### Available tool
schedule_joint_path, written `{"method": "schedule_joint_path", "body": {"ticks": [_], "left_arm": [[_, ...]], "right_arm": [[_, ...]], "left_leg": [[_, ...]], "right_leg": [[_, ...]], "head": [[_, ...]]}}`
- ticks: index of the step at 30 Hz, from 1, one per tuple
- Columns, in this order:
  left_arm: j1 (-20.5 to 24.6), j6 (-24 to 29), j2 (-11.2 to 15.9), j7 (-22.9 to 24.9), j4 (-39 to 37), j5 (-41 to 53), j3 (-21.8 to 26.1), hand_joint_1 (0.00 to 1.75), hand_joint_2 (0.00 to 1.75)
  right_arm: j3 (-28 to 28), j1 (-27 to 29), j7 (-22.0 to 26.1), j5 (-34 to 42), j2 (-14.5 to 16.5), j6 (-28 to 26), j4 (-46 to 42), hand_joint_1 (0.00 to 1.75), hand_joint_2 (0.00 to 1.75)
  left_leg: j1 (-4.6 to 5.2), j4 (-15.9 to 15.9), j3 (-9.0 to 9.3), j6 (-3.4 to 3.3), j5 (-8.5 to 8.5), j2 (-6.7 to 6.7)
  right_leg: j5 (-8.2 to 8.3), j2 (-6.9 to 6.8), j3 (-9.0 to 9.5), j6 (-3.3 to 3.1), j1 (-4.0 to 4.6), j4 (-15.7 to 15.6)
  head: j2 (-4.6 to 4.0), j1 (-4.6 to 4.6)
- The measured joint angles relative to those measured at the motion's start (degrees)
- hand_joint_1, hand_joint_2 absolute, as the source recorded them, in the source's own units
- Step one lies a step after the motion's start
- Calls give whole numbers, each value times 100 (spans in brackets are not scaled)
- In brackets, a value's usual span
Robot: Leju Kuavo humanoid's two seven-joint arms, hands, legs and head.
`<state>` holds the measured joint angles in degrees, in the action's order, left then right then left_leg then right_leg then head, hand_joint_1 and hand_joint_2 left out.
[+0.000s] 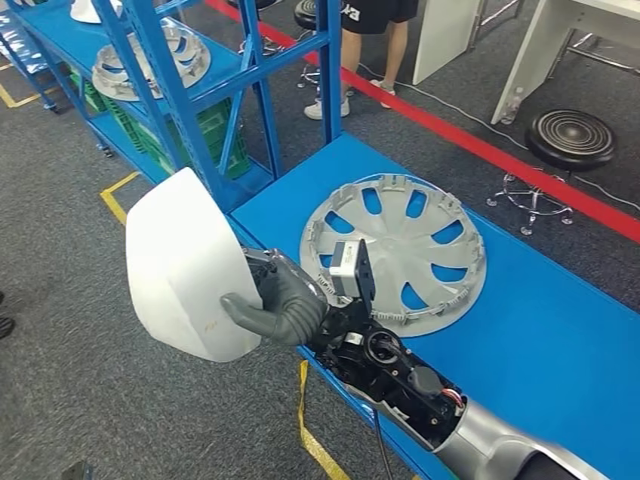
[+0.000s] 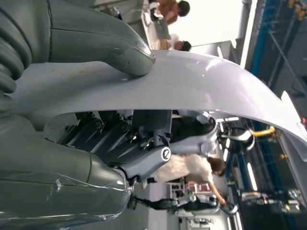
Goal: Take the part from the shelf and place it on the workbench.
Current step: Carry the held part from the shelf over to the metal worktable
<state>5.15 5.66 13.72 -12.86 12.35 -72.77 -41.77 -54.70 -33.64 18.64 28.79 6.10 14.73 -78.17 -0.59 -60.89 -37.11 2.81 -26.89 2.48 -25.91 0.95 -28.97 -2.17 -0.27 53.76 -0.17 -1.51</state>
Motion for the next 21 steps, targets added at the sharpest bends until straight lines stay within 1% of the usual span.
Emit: {"method": "schedule_joint_path", "body": {"ticks": [1,2,3,4,5,6,7,8,9,10,11,12,13,14,15,16,17,18,19,20,21], "left_arm": [[14,0,2,-1,0,-1,0,0,175],[20,0,1,-1,0,-1,-1,0,175],[14,0,-1,-1,0,-2,-1,0,175],[9,0,-3,-1,0,-5,-2,0,175],[5,1,-2,-1,0,-11,-2,0,175],[4,3,3,0,0,-17,-2,0,175],[10,4,10,1,0,-22,-2,0,175],[16,6,15,2,0,-27,-2,0,175],[20,7,17,4,0,-29,-2,0,175],[21,7,19,7,-1,-31,-2,0,175],[15,8,21,9,-1,-34,-2,0,175],[7,11,23,12,-2,-37,-2,0,175],[3,18,27,14,-2,-40,-2,0,175],[4,27,30,15,-2,-44,-1,0,175],[8,34,32,16,-2,-50,-1,0,175],[15,40,33,16,-2,-57,0,0,175],[19,44,33,16,-2,-63,0,0,175],[21,45,31,17,-2,-72,0,0,175],[20,46,28,17,-2,-78,0,0,175],[19,47,23,18,-2,-82,0,0,175],[19,48,17,19,-2,-87,0,0,175]], "right_arm": [[-1,10,-9,2,-4,-5,-8,169,175],[-3,25,-20,7,-10,-12,-12,169,175],[-6,39,-28,16,-15,-17,-12,169,175],[-9,48,-33,28,-18,-21,-13,169,175],[-13,51,-37,45,-19,-25,-16,169,175],[-16,49,-39,63,-20,-26,-22,169,175],[-18,45,-41,80,-20,-25,-31,169,175],[-22,38,-44,95,-20,-23,-38,169,175],[-27,30,-45,108,-20,-19,-44,169,175],[-33,23,-46,116,-20,-13,-50,169,175],[-41,17,-46,125,-20,-7,-54,169,175],[-49,11,-44,135,-20,0,-58,169,175],[-57,2,-39,145,-20,10,-63,169,175],[-64,-9,-33,156,-20,17,-64,169,175],[-73,-14,-27,165,-21,23,-65,169,175],[-82,-13,-21,171,-25,27,-63,169,175],[-92,-5,-19,174,-31,27,-61,169,175],[-101,5,-19,175,-38,27,-58,169,175],[-109,11,-19,177,-44,27,-58,169,175],[-115,12,-19,179,-47,28,-58,169,175],[-119,9,-18,180,-48,31,-58,169,175]], "left_leg": [[-8,-425,-227,30,-177,-108],[-22,-794,-432,56,-297,-163],[-40,-988,-553,76,-318,-190],[-56,-940,-545,91,-227,-212],[-69,-635,-398,100,-40,-253],[-76,-170,-154,101,179,-349],[-63,267,78,87,344,-459],[-47,588,246,54,445,-536],[-26,747,327,14,473,-578],[-2,768,330,-30,453,-545],[0,771,329,-72,448,-479],[-6,777,344,-105,442,-423],[-14,787,368,-147,436,-368],[-26,799,396,-187,433,-318],[-30,803,418,-219,424,-268],[-23,802,430,-247,414,-212],[-13,801,437,-260,407,-146],[-3,799,446,-267,401,-69],[6,796,459,-269,394,15],[11,793,476,-266,386,101],[13,789,496,-258,376,185]], "right_leg": [[-5,-83,-2,-7,4,-3],[-15,-166,-4,-11,7,-3],[-26,-246,-4,-11,9,-3],[-39,-319,0,-5,9,-3],[-55,-387,13,4,9,-2],[-76,-449,33,21,12,-2],[-102,-504,50,49,29,1],[-129,-554,68,80,43,3],[-154,-598,85,116,57,5],[-176,-645,101,149,65,2],[-199,-693,126,181,61,-2],[-242,-668,136,216,48,23],[-328,-570,107,242,35,132],[-467,-433,14,261,22,371],[-647,-273,-154,269,10,743],[-836,-171,-375,268,10,1198],[-970,-130,-596,267,10,1610],[-1001,-115,-754,262,12,1859],[-907,-103,-805,248,12,1868],[-699,-78,-738,227,13,1629],[-424,-5,-584,199,15,1212]], "head": [[0,-34],[0,-55],[0,-72],[0,-89],[0,-107],[0,-129],[0,-158],[0,-172],[0,-178],[0,-173],[0,-155],[0,-144],[0,-125],[0,-96],[0,-61],[0,-26],[0,6],[0,28],[0,48],[0,66],[0,86]]}}
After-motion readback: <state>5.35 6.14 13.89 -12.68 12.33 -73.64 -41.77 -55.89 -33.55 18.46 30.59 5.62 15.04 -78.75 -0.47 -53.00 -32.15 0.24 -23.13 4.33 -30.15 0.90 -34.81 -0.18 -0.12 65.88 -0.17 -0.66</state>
